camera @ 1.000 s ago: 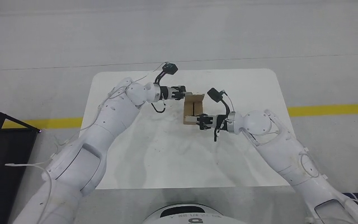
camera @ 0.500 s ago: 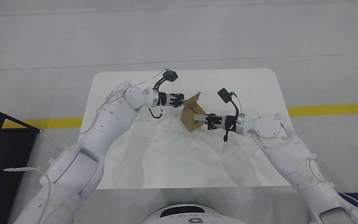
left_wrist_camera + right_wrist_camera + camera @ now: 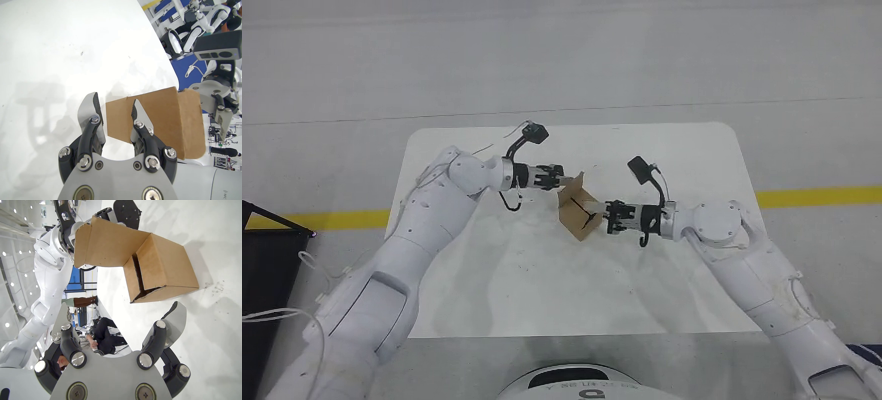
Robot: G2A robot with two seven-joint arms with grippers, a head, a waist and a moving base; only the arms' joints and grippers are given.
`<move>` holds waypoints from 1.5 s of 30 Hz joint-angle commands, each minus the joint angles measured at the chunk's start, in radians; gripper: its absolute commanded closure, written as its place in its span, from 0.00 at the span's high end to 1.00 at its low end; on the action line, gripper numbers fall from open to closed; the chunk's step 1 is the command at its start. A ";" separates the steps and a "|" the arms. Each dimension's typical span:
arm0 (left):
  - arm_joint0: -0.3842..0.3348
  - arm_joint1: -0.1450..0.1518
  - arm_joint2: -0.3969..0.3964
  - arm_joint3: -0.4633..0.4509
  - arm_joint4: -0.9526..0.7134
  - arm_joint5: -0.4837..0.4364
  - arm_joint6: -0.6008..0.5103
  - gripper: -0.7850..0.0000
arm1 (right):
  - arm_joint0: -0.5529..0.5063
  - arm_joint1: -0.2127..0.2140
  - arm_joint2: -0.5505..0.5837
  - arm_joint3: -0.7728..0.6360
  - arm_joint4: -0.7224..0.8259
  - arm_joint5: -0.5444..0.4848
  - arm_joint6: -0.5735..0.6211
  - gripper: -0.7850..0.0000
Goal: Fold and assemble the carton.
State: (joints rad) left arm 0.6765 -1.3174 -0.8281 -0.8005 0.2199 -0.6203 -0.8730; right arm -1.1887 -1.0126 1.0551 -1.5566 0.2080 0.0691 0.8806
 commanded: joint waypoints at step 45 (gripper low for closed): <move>0.144 0.082 -0.020 -0.275 0.164 0.097 -0.136 0.70 | -0.084 -0.010 0.117 0.028 0.160 -0.072 -0.057 0.98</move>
State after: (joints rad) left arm 0.8206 -1.2351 -0.8498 -1.0741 0.3810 -0.5243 -1.0113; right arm -1.2751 -1.0219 1.1744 -1.5277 0.3711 -0.0077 0.8252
